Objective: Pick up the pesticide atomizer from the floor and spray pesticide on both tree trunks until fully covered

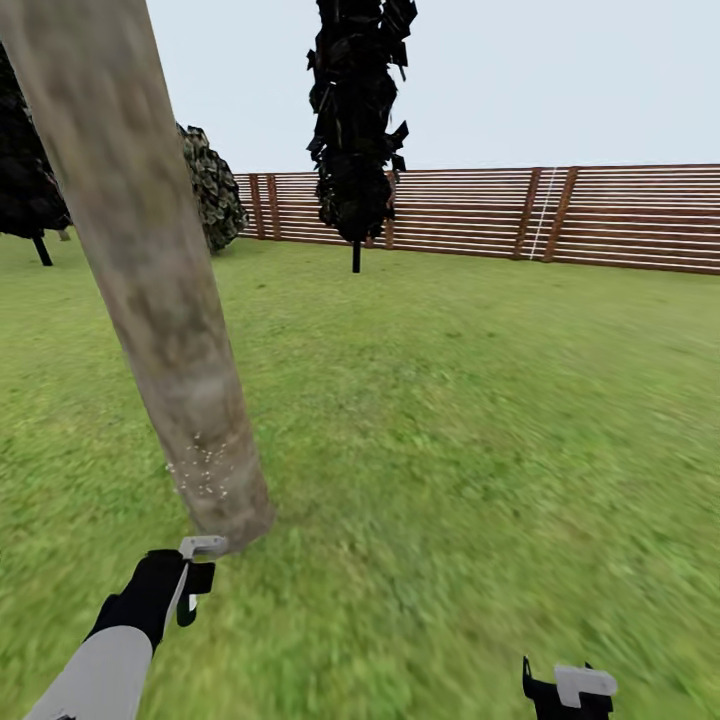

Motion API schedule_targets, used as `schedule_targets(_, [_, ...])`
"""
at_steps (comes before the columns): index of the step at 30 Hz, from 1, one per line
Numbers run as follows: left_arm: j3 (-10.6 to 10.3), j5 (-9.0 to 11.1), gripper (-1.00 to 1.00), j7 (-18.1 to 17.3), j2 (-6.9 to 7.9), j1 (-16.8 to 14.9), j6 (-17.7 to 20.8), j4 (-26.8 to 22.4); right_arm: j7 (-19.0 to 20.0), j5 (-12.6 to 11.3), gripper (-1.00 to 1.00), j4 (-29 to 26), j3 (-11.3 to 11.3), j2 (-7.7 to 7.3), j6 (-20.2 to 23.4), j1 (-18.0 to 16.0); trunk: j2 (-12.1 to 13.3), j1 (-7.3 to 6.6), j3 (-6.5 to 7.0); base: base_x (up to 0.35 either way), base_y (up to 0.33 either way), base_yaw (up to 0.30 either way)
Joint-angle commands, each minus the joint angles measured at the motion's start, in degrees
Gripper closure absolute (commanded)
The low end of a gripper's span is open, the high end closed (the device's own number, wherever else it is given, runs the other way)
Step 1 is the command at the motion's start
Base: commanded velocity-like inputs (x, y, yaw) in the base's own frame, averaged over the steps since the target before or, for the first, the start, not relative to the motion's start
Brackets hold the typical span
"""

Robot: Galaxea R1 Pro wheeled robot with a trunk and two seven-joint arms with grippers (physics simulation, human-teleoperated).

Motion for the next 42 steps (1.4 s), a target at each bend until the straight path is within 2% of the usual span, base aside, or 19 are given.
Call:
schedule_targets(1, [0.34,-0.61,1.0,-0.51,-0.06,-0.05,0.16,-0.11,-0.37,0.62,-1.0,0.12,-0.28,-0.01,-0.17,-0.06,-0.02,0.01,-0.05,0.197,-0.224,0.122])
schedule_targets(12, [0.5,-0.6,1.0,-0.51,-0.34,-0.05,0.18,-0.11,-0.37,0.62,-1.0,0.12,-0.28,-0.01,-0.17,-0.06,-0.02,0.01,-0.05,0.215,-0.203,0.202])
schedule_targets(24, [0.59,-0.6,1.0,-0.53,-0.42,-0.05,0.18,-0.19,-0.38,0.62,-1.0,0.12,-0.28,-0.01,-0.17,-0.06,-0.02,0.01,-0.05,0.014,-0.275,0.004])
schedule_targets(36, [0.61,-0.6,1.0,-0.51,-0.3,-0.05,0.18,-0.18,-0.38,0.63,-1.0,0.12,-0.28,-0.01,-0.19,-0.06,-0.02,0.01,-0.05,0.01,-0.278,0.248])
schedule_targets(42, [0.6,-0.6,1.0,-0.51,-0.34,-0.05,0.18,-0.19,-0.38,0.69,-1.0,0.12,-0.28,-0.01,-0.18,-0.06,-0.02,0.01,-0.05,0.14,-0.266,0.057])
